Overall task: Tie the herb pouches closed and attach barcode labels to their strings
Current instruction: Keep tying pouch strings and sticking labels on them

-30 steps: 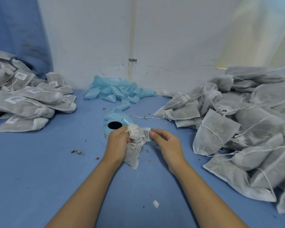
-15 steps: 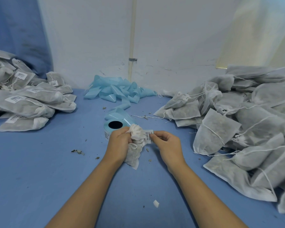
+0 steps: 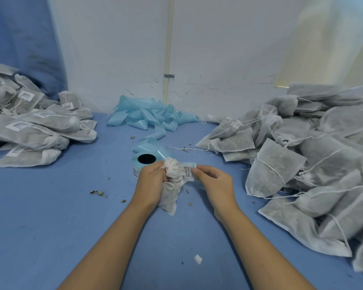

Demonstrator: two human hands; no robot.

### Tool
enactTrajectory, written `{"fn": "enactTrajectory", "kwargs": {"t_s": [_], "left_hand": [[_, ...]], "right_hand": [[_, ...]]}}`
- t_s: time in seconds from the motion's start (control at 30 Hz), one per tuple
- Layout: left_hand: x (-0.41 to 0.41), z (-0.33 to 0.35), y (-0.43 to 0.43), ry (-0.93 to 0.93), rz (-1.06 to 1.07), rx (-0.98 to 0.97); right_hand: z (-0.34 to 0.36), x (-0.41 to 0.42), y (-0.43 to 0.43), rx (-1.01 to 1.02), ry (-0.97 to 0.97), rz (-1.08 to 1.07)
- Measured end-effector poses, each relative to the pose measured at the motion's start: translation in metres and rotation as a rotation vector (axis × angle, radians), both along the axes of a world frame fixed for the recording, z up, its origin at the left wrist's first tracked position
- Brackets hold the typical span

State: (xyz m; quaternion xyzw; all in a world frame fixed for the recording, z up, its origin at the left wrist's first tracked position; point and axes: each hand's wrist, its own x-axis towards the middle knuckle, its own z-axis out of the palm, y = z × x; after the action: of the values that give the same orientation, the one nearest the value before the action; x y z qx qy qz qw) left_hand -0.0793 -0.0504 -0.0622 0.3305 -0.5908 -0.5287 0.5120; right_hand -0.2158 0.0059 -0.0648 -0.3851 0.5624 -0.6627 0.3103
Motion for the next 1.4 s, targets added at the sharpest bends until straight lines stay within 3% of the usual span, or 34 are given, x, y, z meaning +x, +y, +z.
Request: {"fn": "enactTrajectory", "kwargs": {"t_s": [0.27, 0.53, 0.83, 1.2, 1.4], "left_hand": [[0.0, 0.002, 0.003, 0.007, -0.006, 0.034], [-0.002, 0.0, 0.0, -0.051, 0.081, 0.054], [-0.014, 0.016, 0.0, 0.04, 0.151, 0.06], [-0.016, 0.012, -0.001, -0.067, 0.133, 0.02], [-0.016, 0.018, 0.002, 0.042, 0.116, 0.043]], "right_hand": [[-0.001, -0.002, 0.0, 0.009, 0.009, -0.043], [-0.003, -0.002, 0.0, -0.078, 0.038, -0.321], [0.001, 0.018, 0.006, -0.244, 0.225, -0.359], [0.004, 0.022, 0.007, -0.3, 0.258, -0.427], [0.0, 0.028, 0.008, -0.372, 0.58, -0.353]]}}
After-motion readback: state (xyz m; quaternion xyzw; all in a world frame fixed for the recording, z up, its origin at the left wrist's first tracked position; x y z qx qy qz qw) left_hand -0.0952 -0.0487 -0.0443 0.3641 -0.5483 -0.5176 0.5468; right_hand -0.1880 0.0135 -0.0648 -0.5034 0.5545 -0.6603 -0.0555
